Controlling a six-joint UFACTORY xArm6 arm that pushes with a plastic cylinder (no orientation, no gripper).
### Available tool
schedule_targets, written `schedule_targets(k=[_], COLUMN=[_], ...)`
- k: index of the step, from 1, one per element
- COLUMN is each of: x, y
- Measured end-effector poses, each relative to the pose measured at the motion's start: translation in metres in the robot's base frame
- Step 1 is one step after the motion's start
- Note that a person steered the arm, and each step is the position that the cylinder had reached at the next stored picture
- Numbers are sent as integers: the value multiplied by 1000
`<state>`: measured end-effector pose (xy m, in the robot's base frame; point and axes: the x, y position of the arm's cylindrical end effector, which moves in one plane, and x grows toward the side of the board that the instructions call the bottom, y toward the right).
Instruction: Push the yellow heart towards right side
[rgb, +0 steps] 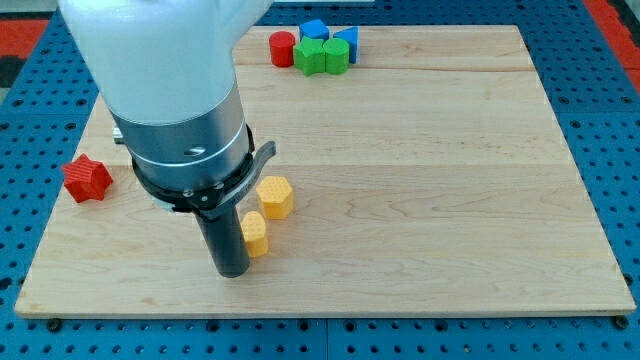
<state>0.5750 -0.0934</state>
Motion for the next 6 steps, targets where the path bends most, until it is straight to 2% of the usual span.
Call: schedule_targets(k=[1,2,4,5,6], x=[5,-10,-28,-32,-55], y=[-31,-31,25,25,47])
